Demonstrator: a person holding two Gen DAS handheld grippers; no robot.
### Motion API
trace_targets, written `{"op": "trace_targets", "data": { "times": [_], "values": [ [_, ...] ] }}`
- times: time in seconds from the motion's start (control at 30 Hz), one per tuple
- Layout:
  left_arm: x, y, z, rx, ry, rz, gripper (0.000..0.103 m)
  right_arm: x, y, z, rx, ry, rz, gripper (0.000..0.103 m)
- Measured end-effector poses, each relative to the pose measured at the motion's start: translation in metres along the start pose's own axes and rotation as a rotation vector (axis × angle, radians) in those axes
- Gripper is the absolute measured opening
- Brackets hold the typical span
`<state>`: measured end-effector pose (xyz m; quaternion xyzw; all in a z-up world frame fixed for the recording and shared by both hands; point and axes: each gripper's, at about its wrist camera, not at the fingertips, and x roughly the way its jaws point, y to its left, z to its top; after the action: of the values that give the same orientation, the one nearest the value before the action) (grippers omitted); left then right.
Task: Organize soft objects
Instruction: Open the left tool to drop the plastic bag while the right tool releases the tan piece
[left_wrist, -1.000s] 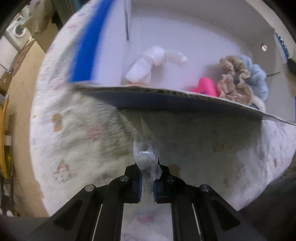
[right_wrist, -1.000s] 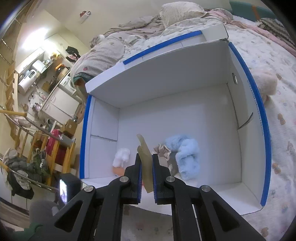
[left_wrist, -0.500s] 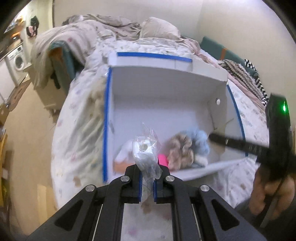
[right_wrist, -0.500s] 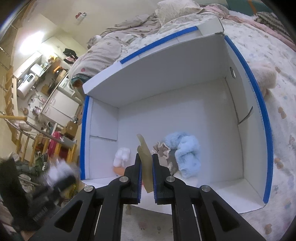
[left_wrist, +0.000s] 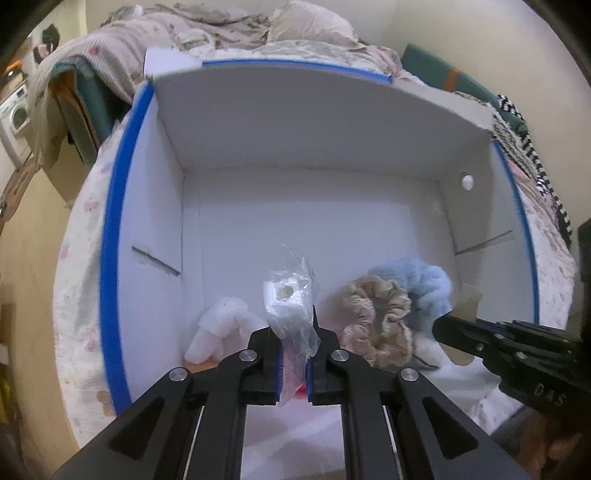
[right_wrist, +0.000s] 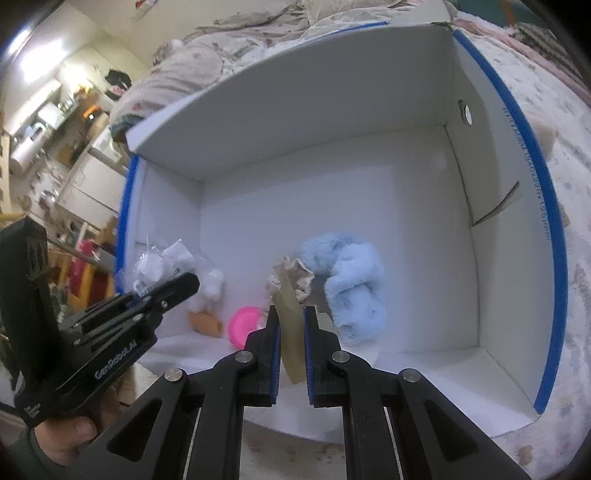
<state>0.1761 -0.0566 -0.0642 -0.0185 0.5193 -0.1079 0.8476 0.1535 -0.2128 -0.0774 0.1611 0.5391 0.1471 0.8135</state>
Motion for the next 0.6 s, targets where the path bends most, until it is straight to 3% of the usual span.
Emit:
{"op": "trace_targets", "data": {
  "times": [0.07, 0.17, 0.2, 0.23, 0.27, 0.33, 0.53, 0.6],
  "values": [
    [0.005, -0.001, 0.001, -0.007, 0.012, -0.010, 0.008, 0.005, 0.002, 0.001, -0.017, 0.006, -0.027, 0.015],
    [0.008, -0.003, 0.004, 0.001, 0.015, 0.018, 0.015, 0.012, 0.002, 0.004, -0.006, 0.016, -0.039, 0.042],
    [0.009, -0.003, 0.004, -0.005, 0.019, 0.021, 0.018, 0.012, 0.000, 0.005, 0.007, 0.019, -0.035, 0.073],
    [0.010, -0.003, 0.005, -0.010, 0.021, 0.014, 0.028, 0.012, -0.002, 0.006, 0.023, 0.016, -0.032, 0.088],
    [0.010, -0.003, 0.005, -0.014, 0.022, 0.010, 0.045, 0.010, -0.004, 0.007, 0.034, 0.004, -0.033, 0.088],
    [0.008, -0.004, 0.005, -0.015, 0.009, 0.024, 0.067, 0.006, -0.004, 0.008, 0.039, -0.030, -0.040, 0.088],
    [0.000, -0.012, 0.002, 0.009, -0.023, 0.036, 0.068, 0.005, -0.014, 0.010, 0.076, -0.026, -0.048, 0.088],
    [-0.004, -0.007, -0.001, -0.022, -0.017, 0.051, 0.068, 0.005, -0.015, 0.011, 0.085, -0.020, -0.065, 0.096]
  ]
}}
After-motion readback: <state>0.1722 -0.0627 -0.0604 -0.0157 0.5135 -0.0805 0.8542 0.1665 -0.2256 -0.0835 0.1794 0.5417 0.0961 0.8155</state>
